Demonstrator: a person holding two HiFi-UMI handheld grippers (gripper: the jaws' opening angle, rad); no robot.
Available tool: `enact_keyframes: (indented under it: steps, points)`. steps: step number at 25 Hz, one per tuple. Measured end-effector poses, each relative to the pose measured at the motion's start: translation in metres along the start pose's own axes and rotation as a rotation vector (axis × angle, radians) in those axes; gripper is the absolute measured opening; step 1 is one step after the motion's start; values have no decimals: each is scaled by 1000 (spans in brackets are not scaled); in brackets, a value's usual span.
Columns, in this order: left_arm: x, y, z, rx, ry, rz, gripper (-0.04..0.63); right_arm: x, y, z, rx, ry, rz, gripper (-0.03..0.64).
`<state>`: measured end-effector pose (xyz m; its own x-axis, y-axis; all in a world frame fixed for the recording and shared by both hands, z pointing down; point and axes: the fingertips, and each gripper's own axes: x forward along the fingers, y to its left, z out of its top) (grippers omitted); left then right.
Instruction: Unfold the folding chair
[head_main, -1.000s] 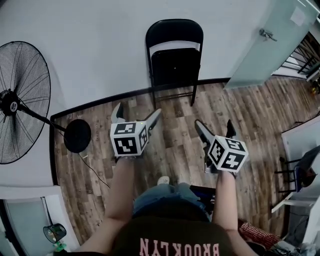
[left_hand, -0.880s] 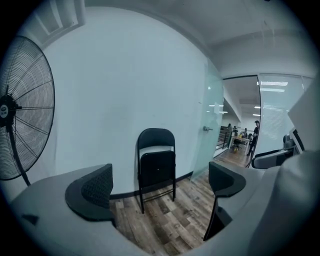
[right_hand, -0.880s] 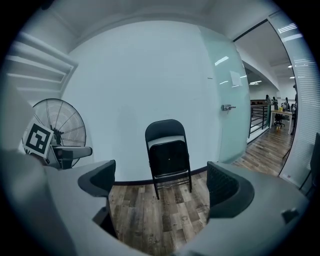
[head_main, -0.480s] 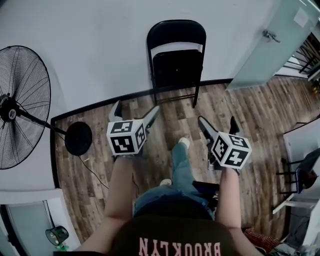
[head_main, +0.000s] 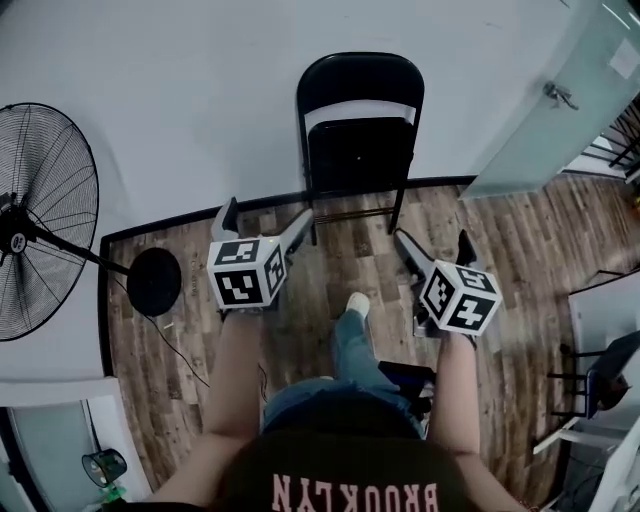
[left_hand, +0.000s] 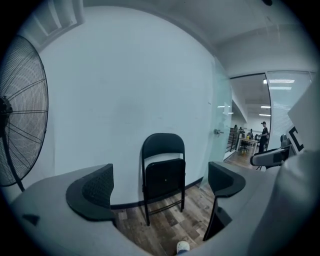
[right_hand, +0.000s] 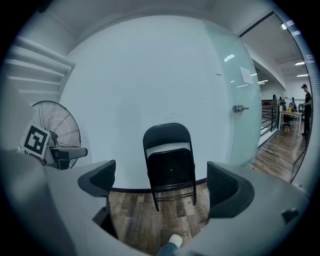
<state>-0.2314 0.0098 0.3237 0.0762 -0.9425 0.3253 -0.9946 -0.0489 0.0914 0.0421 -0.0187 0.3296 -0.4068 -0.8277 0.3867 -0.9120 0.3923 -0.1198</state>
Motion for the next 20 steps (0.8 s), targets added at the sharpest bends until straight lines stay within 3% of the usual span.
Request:
enact_keyframes:
  steps: [8, 20]
  points:
    - [84, 15, 40, -13, -21, 70, 571, 94, -42, 42, 33, 2, 42, 569]
    - [237, 33, 105, -37, -43, 107, 571, 237, -100, 111, 27, 9, 73, 569]
